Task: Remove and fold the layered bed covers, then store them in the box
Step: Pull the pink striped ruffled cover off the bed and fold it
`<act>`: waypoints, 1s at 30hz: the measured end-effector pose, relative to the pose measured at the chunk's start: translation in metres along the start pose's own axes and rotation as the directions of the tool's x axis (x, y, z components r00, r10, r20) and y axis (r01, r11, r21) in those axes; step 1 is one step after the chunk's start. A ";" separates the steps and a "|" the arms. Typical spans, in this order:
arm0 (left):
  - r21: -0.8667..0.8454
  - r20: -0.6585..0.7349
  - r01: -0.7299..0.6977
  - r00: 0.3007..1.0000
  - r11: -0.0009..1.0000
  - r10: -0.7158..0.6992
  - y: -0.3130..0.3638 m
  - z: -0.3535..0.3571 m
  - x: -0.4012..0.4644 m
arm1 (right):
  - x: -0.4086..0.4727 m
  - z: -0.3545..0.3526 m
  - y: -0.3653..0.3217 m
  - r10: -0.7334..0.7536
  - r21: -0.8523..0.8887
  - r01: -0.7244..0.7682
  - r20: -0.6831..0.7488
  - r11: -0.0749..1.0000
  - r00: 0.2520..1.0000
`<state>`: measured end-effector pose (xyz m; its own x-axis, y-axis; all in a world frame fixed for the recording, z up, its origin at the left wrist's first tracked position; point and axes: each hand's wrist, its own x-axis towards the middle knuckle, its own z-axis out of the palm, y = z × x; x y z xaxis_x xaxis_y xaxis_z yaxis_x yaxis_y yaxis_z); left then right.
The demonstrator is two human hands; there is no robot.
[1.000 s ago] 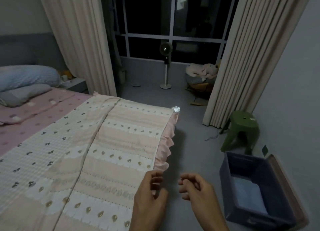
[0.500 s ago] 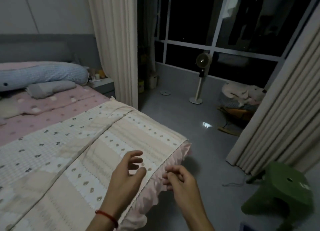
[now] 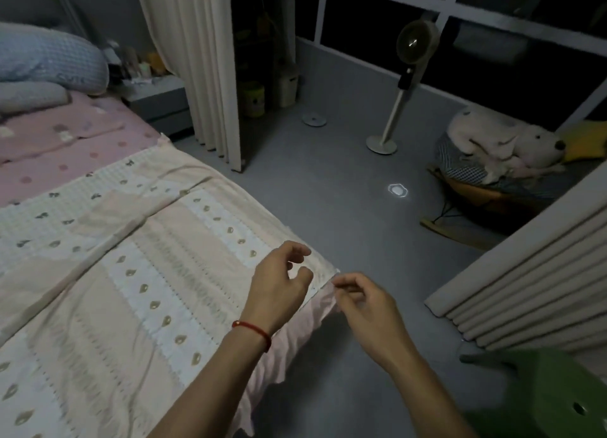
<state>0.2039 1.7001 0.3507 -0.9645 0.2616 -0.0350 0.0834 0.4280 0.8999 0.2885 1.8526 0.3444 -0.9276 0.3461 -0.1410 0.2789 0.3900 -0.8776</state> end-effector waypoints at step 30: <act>-0.275 -0.729 0.464 0.471 0.842 -0.497 -0.025 0.001 0.471 | 0.658 0.070 -0.062 -0.097 -0.154 0.479 0.883 0.864 0.459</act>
<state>-0.2525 1.8139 0.3108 -0.6782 -0.7199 -0.1476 -0.4464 0.2441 0.8609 -0.3565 1.9965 0.2737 -0.6725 -0.6324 -0.3844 -0.1645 0.6341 -0.7555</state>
